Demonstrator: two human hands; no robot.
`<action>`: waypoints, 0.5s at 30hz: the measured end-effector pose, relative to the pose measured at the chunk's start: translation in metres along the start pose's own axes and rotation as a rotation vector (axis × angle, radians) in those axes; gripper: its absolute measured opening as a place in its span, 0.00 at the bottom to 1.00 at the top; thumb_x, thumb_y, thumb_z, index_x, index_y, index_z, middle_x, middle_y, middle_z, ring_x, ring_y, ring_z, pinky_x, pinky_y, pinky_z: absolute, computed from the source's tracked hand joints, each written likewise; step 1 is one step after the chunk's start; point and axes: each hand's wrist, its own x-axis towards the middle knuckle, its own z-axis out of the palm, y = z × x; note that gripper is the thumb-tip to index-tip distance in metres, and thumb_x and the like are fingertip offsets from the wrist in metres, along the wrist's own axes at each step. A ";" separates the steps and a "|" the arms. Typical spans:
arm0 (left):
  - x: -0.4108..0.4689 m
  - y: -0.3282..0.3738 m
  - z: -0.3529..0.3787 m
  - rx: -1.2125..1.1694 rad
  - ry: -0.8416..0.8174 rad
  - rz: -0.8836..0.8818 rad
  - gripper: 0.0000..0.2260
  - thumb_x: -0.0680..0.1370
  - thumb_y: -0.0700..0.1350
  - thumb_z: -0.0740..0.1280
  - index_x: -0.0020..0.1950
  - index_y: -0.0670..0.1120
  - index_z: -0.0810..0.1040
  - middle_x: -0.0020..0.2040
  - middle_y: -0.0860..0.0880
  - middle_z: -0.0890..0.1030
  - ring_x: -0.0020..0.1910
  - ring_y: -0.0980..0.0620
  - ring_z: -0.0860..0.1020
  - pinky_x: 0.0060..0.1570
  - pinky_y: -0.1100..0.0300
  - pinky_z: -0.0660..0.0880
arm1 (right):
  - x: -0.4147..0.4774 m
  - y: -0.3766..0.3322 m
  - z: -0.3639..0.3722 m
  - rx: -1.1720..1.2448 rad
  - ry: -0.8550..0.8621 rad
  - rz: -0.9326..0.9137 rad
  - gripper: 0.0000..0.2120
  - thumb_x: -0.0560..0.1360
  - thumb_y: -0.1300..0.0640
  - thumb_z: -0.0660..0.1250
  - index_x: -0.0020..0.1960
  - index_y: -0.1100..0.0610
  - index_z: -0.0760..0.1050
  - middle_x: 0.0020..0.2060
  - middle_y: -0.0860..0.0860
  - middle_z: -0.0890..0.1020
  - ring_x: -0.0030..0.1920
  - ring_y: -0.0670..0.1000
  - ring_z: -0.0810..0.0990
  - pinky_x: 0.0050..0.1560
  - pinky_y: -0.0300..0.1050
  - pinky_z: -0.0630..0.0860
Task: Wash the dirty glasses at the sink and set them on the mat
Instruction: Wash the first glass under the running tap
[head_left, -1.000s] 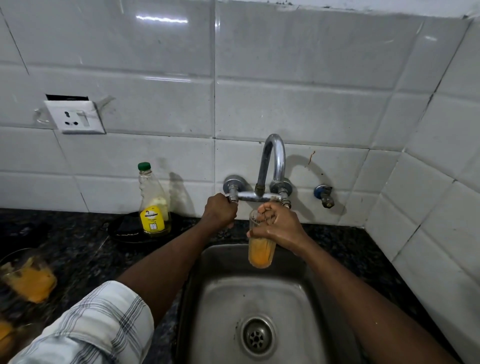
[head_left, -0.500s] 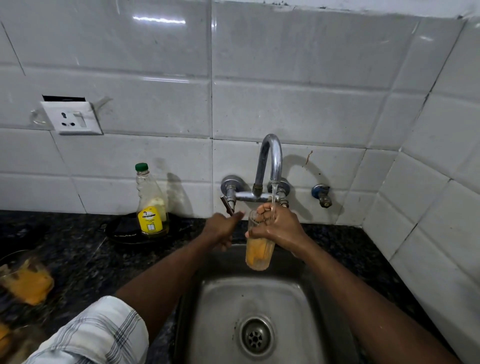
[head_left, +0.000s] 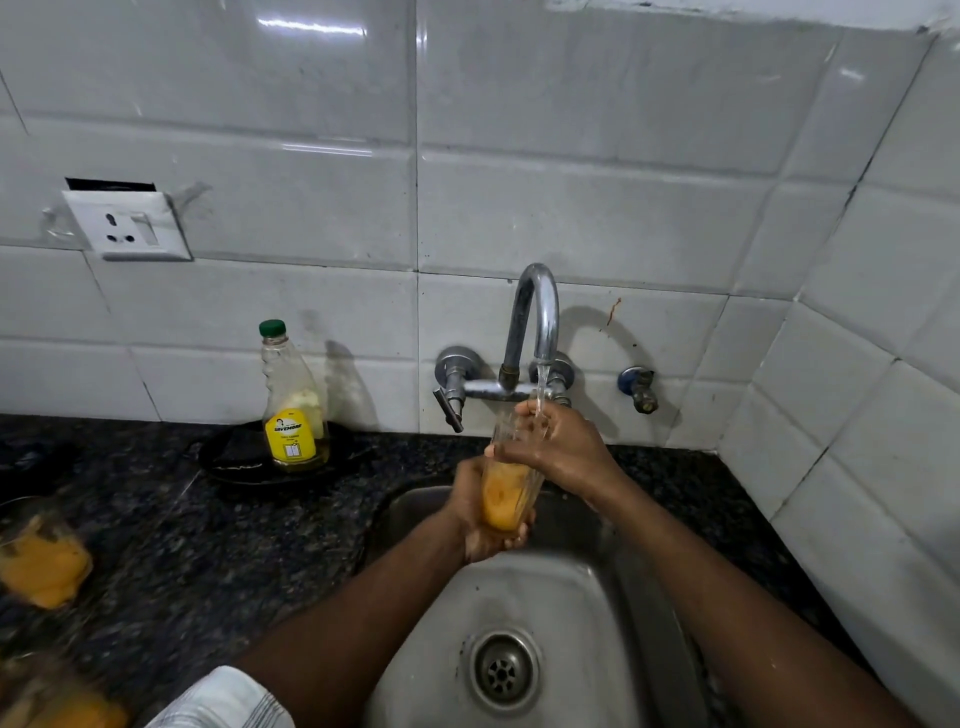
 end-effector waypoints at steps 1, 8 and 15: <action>-0.001 0.001 0.001 0.001 0.027 0.009 0.31 0.80 0.62 0.47 0.51 0.39 0.78 0.34 0.41 0.77 0.30 0.46 0.74 0.25 0.63 0.69 | -0.002 0.001 -0.001 -0.101 0.051 -0.066 0.28 0.65 0.46 0.79 0.61 0.51 0.74 0.52 0.44 0.79 0.51 0.44 0.79 0.47 0.37 0.76; -0.007 0.000 -0.002 0.032 0.073 0.076 0.23 0.80 0.57 0.52 0.52 0.39 0.77 0.32 0.42 0.78 0.28 0.47 0.75 0.23 0.63 0.70 | -0.013 -0.006 -0.007 -0.376 -0.129 -0.222 0.18 0.74 0.44 0.71 0.58 0.54 0.77 0.50 0.48 0.83 0.46 0.44 0.80 0.48 0.40 0.78; -0.010 -0.004 0.008 0.002 0.530 0.430 0.12 0.80 0.46 0.62 0.49 0.39 0.79 0.40 0.40 0.82 0.32 0.46 0.79 0.23 0.59 0.73 | 0.020 -0.020 -0.032 -0.177 -0.691 0.141 0.11 0.76 0.63 0.65 0.52 0.49 0.80 0.47 0.46 0.84 0.49 0.47 0.81 0.53 0.42 0.77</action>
